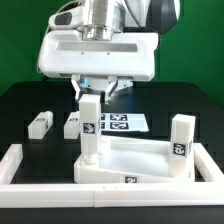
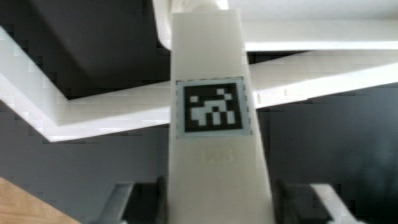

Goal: Assemble desk

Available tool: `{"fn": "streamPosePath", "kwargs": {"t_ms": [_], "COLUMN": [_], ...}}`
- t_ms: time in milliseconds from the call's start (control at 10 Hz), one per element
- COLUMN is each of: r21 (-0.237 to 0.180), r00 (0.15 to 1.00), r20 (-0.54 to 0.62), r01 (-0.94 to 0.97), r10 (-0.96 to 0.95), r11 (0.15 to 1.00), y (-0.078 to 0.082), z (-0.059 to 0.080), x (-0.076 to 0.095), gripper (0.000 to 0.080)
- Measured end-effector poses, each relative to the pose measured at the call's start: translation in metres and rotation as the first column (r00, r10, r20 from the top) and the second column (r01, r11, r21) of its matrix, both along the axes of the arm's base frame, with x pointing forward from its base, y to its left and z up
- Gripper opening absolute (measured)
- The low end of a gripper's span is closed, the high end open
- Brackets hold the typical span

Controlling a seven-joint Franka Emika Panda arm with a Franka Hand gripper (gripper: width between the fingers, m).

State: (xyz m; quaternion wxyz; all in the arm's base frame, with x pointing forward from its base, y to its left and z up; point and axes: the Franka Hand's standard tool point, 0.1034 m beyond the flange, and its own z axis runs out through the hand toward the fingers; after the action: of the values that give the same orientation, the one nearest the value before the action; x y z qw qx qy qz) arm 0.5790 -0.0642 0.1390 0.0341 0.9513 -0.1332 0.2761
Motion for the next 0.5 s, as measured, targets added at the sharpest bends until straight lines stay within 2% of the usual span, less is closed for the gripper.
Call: {"fn": "streamPosePath", "kwargs": {"t_ms": [300,500], "r21": [-0.008,-0.029], "r00": [1.000,1.000], "r20": [-0.006,0.015], "r01": [-0.006,-0.005], "r10": [0.006,0.005], "r11": [1.000,1.000], "y": [0.003,0.000], "z": [-0.009,-0.014], "x": [-0.001,-0.003], "gripper": [0.0285,0.0285]}}
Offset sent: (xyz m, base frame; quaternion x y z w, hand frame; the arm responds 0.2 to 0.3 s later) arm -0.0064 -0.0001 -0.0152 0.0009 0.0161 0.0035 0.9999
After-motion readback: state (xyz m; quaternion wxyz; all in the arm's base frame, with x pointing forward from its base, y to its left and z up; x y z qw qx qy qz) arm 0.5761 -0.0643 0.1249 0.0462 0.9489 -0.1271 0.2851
